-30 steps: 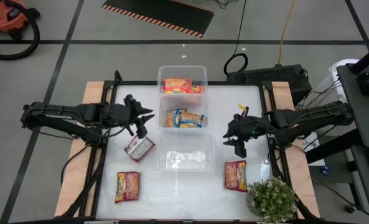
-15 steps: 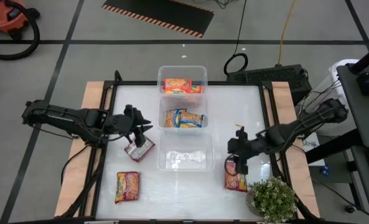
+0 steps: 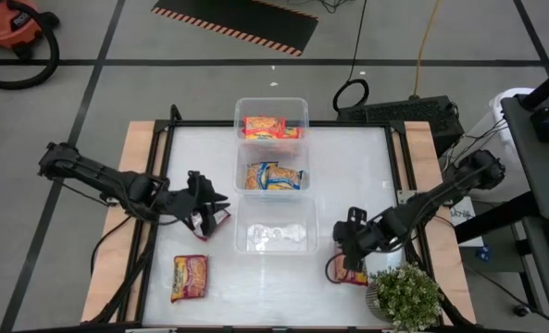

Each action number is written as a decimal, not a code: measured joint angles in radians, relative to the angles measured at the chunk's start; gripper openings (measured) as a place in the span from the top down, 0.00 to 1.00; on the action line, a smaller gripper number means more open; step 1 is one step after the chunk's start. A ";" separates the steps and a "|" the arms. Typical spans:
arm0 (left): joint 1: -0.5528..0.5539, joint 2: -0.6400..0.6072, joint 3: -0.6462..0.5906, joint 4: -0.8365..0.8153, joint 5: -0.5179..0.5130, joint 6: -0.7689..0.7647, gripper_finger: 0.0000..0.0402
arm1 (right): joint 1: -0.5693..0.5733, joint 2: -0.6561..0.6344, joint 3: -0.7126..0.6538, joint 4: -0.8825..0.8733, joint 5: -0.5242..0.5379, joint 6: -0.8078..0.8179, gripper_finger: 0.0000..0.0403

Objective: Sort Maruchan noodles
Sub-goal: Put the right red noodle pack into the bottom transparent bin

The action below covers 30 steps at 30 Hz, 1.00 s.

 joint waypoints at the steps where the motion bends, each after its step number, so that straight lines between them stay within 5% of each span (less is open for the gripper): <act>1: -0.005 0.009 -0.001 0.012 0.000 0.000 0.75 | 0.006 0.014 0.000 0.005 0.000 0.001 0.64; 18: -0.047 0.074 0.000 0.123 0.010 0.039 0.75 | 0.045 0.165 0.001 0.018 0.048 0.156 0.50; 30: -0.046 0.073 0.000 0.121 0.011 0.120 0.75 | 0.019 0.182 -0.089 0.168 -0.018 0.179 0.65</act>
